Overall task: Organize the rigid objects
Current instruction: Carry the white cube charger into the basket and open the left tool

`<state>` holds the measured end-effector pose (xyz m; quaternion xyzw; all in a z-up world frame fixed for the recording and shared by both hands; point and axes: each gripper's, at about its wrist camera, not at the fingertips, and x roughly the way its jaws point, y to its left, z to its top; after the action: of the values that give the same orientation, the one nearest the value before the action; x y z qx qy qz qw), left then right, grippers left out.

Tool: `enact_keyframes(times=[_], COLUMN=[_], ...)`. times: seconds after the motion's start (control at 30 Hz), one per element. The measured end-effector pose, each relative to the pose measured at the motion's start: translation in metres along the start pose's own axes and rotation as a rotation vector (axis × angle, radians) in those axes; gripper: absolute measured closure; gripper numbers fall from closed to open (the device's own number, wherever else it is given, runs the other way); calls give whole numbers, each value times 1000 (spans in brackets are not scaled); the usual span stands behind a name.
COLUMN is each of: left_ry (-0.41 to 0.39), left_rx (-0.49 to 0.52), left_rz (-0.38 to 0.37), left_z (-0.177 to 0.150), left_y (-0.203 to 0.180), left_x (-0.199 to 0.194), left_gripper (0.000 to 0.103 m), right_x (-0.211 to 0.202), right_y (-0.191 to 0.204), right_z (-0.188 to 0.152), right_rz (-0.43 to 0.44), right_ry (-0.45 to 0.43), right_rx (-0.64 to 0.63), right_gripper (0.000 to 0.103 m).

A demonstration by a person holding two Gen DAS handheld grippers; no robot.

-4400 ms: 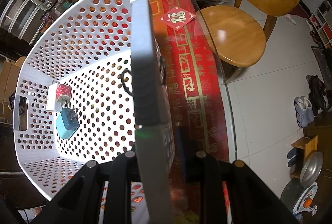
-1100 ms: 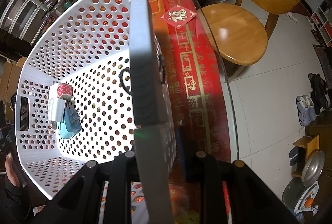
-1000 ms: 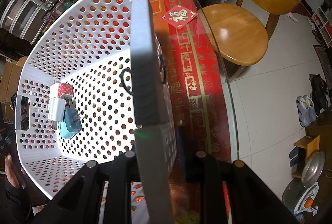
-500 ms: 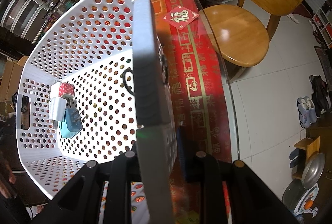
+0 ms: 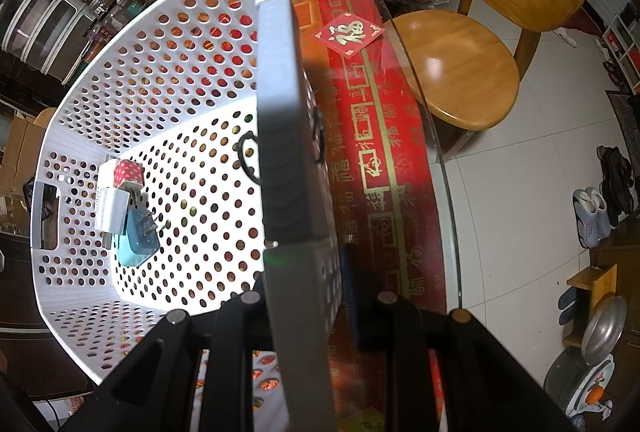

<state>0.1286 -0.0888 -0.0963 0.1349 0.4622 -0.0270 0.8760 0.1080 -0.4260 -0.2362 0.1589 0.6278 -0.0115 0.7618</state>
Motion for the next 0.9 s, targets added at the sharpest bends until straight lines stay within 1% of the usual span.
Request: enact_keyframes(times=[0.1, 0.23, 0.37, 0.43, 0.53, 0.7, 0.9], left_ry=[1, 33, 85, 107, 141, 163, 158], left_rx=[40, 110, 183, 207, 221, 221, 159], left_rz=[-46, -94, -109, -111, -120, -135, -178], left_z=[3, -1, -14, -20, -28, -39, -44], left_y=[-29, -70, -103, -113, -123, -124, -112], left_x=[-1, 8, 28, 39, 55, 74, 88], left_gripper=[57, 57, 57, 57, 57, 57, 56], right_x=[0, 0, -1, -1, -1, -1, -1], right_y=[0, 0, 0, 0, 0, 0, 1], right_z=[0, 0, 1, 1, 2, 3, 3], right_rz=[-1, 0, 2, 2, 1, 0, -5], right_ry=[0, 0, -1, 0, -1, -1, 0], right_rx=[1, 1, 3, 2, 4, 4, 3], right_gripper=[82, 82, 82, 82, 82, 82, 82])
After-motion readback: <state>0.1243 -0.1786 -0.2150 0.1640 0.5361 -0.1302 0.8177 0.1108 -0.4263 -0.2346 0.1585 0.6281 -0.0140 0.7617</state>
